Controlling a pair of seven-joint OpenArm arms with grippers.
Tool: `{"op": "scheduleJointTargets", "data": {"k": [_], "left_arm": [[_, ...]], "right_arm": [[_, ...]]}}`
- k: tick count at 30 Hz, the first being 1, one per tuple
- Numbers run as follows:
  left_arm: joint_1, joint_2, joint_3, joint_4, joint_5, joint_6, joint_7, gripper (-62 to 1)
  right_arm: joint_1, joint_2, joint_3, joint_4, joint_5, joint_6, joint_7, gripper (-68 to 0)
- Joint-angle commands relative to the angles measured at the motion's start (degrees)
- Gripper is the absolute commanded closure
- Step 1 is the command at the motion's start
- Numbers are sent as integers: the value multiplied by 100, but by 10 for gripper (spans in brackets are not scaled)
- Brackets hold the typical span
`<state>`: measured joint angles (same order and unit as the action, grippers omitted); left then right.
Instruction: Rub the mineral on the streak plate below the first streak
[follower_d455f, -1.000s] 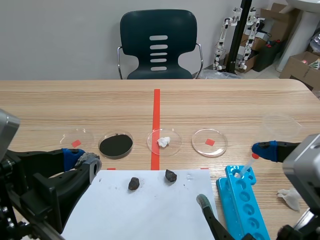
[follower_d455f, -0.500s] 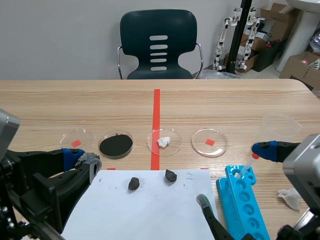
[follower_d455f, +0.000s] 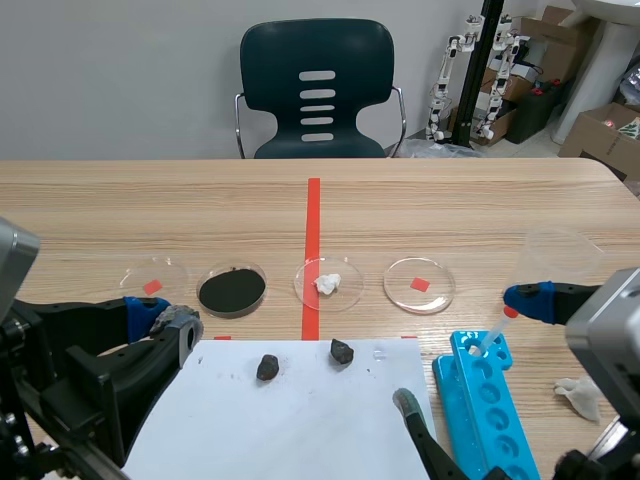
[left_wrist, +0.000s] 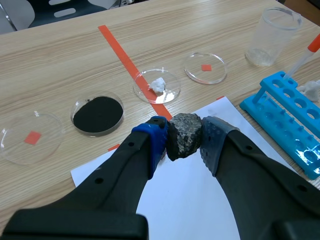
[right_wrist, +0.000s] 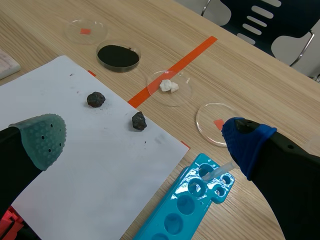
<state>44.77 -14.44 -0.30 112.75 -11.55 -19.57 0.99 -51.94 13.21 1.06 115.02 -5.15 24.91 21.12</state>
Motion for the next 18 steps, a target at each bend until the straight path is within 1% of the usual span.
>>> {"op": "scheduleJointTargets", "data": {"k": [1, 6, 18], "left_arm": [[-4, 28, 17, 90, -35, 15, -92, -116], [-4, 28, 17, 90, -35, 15, 57, -116], [-4, 28, 17, 90, -35, 15, 55, -116]], "right_arm": [[39, 59, 24, 55, 61, 2, 105, -679], [39, 59, 24, 55, 61, 2, 105, -679], [39, 59, 24, 55, 61, 2, 105, -679]]}}
